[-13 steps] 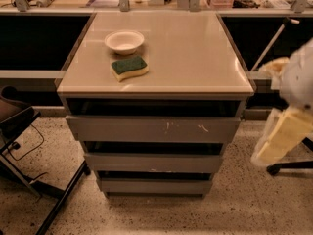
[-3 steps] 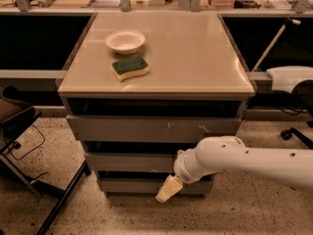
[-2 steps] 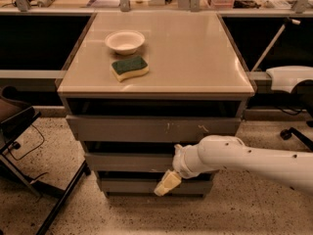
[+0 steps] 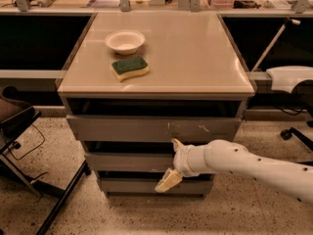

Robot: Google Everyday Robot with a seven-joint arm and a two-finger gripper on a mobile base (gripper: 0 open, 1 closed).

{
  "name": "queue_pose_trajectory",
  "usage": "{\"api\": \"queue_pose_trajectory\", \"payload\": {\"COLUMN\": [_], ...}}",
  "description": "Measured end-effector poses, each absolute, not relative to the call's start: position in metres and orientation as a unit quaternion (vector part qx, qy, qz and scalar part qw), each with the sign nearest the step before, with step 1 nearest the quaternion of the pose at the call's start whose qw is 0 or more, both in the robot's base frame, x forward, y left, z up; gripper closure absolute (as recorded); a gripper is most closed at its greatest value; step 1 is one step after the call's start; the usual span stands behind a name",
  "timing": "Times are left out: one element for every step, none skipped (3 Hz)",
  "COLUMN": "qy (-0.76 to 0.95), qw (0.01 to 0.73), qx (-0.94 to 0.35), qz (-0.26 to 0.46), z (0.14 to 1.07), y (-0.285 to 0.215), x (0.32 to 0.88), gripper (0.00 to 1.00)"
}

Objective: Open middle drawer

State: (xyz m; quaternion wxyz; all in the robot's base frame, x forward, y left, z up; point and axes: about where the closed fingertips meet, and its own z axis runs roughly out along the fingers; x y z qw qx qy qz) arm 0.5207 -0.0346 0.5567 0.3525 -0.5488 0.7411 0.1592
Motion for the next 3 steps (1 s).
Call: {"api": "queue_pose_trajectory", "payload": {"qy": [0.746,0.745,0.745], "qw": [0.346,0.342,0.342], "qx": [-0.551,-0.567,-0.568], "qz": [0.143,0.077,0.077], "z": [0.5503,0.546,0.546], "y": [-0.0343,-0.0439,-0.0439], "x": [0.5249,0.5346,0.5346], "gripper": [0.0,0.0,0.0]}}
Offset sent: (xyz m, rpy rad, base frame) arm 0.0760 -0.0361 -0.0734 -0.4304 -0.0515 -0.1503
